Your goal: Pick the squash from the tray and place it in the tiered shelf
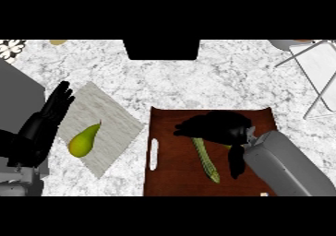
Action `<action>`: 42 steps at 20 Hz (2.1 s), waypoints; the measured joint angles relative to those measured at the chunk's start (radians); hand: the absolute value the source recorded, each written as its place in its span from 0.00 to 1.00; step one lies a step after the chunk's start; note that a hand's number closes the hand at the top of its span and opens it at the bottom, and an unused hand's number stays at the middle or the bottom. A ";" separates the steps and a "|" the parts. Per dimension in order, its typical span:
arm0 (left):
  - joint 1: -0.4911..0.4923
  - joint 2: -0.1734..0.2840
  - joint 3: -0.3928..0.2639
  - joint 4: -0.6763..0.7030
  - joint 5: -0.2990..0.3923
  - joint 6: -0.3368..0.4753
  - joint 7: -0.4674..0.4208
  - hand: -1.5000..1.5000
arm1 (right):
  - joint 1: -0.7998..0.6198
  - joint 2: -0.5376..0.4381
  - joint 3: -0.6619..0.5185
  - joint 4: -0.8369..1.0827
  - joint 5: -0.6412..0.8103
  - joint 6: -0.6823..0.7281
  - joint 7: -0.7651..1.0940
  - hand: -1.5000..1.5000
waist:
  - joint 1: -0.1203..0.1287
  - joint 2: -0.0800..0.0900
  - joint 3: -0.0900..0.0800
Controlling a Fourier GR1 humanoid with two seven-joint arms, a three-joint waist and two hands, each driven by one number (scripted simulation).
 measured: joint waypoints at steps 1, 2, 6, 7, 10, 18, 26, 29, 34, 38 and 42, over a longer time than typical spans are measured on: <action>0.015 -0.009 -0.007 -0.016 -0.010 0.008 -0.002 0.50 | 0.010 -0.007 0.008 0.001 0.027 -0.020 -0.009 0.00 | 0.001 0.000 0.000; 0.004 -0.012 -0.001 -0.005 -0.011 0.009 -0.003 0.50 | 0.021 0.001 0.015 -0.015 0.047 -0.027 0.008 0.00 | -0.001 0.000 0.000; 0.004 -0.014 0.009 -0.018 -0.009 -0.002 0.012 0.50 | 0.026 0.010 0.019 -0.006 0.134 -0.068 0.018 0.00 | 0.000 0.000 0.000; -0.003 -0.017 0.011 -0.012 -0.011 -0.003 0.014 0.50 | 0.023 0.010 0.015 0.007 0.152 -0.069 0.014 0.00 | 0.000 0.000 0.000; -0.002 -0.030 0.004 -0.018 -0.024 -0.003 0.017 0.50 | 0.018 0.021 0.016 0.053 0.204 -0.078 0.004 0.00 | 0.001 0.000 0.000; 0.011 -0.031 0.034 -0.024 -0.020 -0.039 0.016 0.50 | -0.001 0.052 -0.017 0.150 0.293 -0.065 -0.057 0.00 | 0.003 0.001 0.000; -0.019 -0.042 0.059 0.023 -0.036 -0.054 -0.005 0.50 | 0.008 0.099 -0.026 0.248 0.397 -0.116 -0.118 0.00 | 0.001 -0.001 0.000; -0.008 -0.047 0.059 0.009 -0.042 -0.058 -0.005 0.50 | -0.006 0.118 -0.037 0.319 0.423 -0.147 -0.151 0.00 | 0.003 -0.005 -0.001; -0.022 -0.051 0.065 0.014 -0.047 -0.063 0.001 0.50 | 0.003 0.148 -0.045 0.341 0.457 -0.154 -0.163 0.00 | -0.002 -0.013 -0.004; 0.002 -0.056 0.064 -0.001 -0.047 -0.073 -0.009 0.50 | 0.012 0.145 -0.055 0.374 0.474 -0.196 -0.210 0.00 | 0.001 -0.020 -0.007; -0.005 -0.068 0.056 -0.007 -0.059 -0.065 0.006 0.50 | -0.013 0.155 -0.079 0.430 0.492 -0.245 -0.245 1.00 | 0.003 -0.023 -0.008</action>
